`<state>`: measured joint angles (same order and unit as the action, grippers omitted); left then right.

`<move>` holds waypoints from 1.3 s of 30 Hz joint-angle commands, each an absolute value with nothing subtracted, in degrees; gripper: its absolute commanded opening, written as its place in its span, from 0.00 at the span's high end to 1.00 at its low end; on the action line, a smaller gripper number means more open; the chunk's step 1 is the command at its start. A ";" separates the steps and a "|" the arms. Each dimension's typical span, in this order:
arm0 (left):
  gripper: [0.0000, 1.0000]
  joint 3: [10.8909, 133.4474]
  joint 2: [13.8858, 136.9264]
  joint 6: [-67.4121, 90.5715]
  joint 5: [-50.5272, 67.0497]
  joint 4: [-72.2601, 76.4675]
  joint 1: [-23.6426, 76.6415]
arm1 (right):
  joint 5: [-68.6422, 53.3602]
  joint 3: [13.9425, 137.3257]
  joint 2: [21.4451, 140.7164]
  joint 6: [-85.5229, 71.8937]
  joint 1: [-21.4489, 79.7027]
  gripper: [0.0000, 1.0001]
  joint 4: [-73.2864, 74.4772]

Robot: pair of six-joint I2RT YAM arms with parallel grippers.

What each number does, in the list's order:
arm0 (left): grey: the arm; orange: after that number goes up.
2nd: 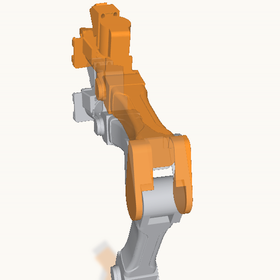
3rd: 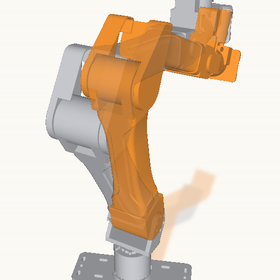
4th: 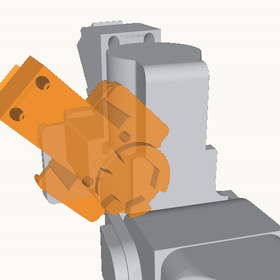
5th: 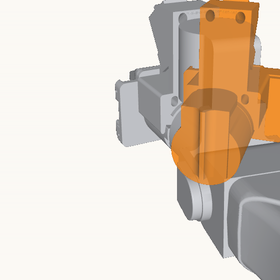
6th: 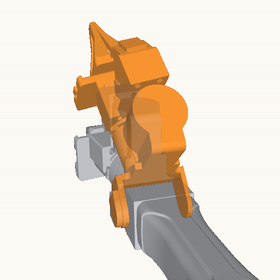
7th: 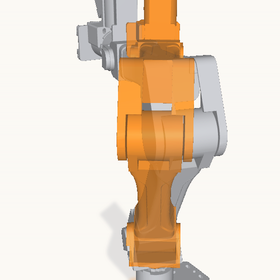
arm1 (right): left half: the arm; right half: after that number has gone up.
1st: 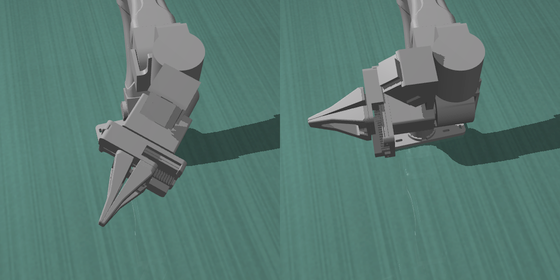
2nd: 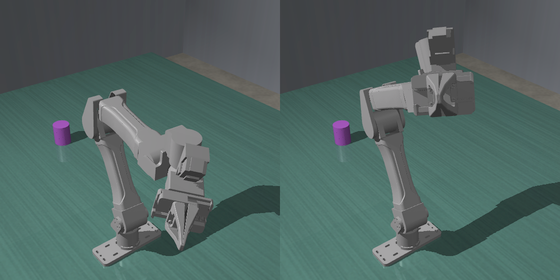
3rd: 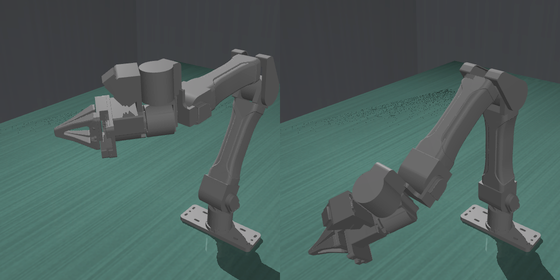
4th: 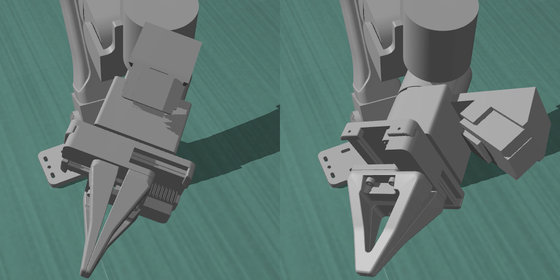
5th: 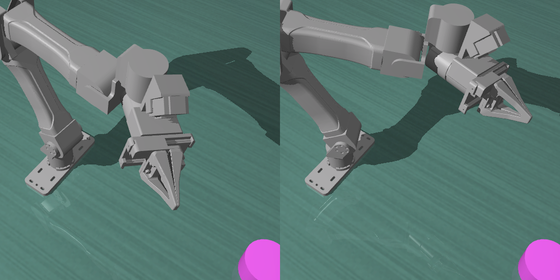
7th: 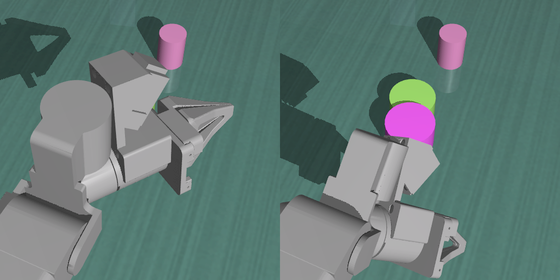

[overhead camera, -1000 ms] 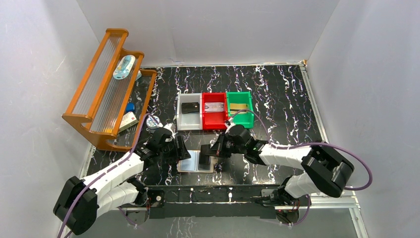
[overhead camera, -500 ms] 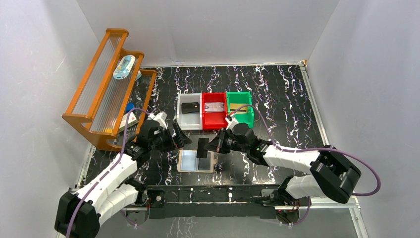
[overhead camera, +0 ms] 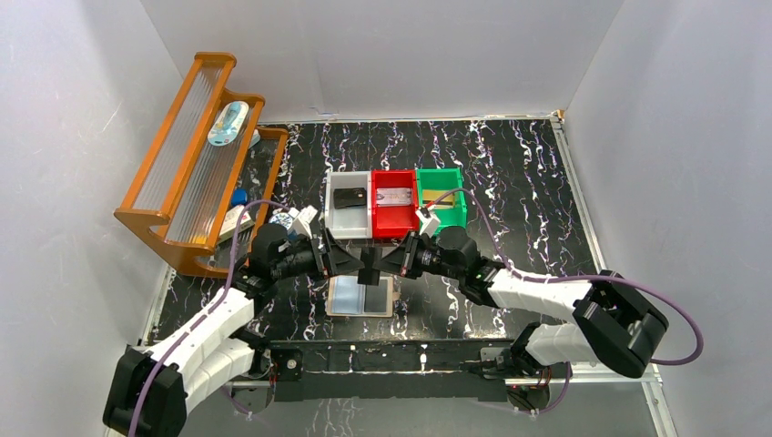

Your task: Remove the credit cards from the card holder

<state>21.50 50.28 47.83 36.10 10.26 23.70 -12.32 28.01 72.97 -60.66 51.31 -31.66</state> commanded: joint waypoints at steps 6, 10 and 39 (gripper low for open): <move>0.38 19.63 55.18 56.30 50.63 28.80 22.58 | -24.61 26.08 70.93 -60.68 46.93 1.00 -46.56; 0.54 18.80 58.64 62.09 56.98 41.63 21.62 | -28.52 24.62 73.18 -65.76 45.22 1.00 -55.86; 1.00 17.05 56.61 67.42 55.22 48.06 21.60 | -28.33 22.46 79.86 -72.49 44.54 0.69 -67.06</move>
<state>17.56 58.50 68.97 55.40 47.68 21.76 -30.57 23.33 80.51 -73.41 44.69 -66.74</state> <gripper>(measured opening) 0.010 0.249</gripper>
